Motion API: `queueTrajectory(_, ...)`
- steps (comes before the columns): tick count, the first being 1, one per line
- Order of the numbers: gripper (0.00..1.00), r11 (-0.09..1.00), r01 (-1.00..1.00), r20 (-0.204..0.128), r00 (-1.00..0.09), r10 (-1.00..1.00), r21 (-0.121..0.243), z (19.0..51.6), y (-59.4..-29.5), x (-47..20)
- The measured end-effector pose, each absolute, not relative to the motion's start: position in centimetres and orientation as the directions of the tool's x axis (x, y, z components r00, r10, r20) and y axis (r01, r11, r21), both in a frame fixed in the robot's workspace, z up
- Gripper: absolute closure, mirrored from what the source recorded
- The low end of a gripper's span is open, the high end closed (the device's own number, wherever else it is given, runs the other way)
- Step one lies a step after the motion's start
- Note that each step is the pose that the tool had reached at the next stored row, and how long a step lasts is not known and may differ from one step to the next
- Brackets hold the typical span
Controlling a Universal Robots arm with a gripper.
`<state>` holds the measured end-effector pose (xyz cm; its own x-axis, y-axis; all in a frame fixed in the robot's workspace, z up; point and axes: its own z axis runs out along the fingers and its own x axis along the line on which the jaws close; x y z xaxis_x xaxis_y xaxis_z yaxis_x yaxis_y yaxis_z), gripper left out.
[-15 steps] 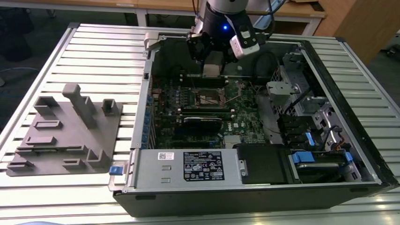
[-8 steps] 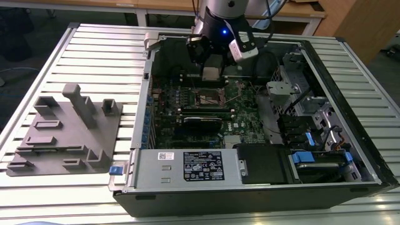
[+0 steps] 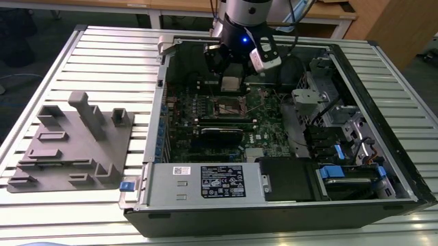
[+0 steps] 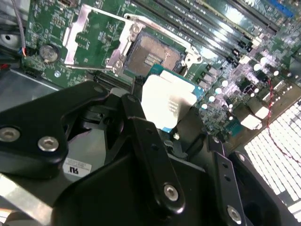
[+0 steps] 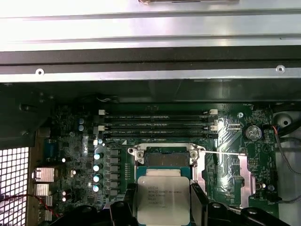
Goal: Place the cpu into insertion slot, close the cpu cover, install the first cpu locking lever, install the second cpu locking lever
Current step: 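Place the cpu into insertion slot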
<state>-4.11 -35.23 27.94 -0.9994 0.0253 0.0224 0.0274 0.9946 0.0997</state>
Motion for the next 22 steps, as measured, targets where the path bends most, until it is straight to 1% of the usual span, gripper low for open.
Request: queueTrajectory(22,0.46,0.995,0.027,0.022,-0.999,0.025,0.1,27.45,-35.23,-4.11)
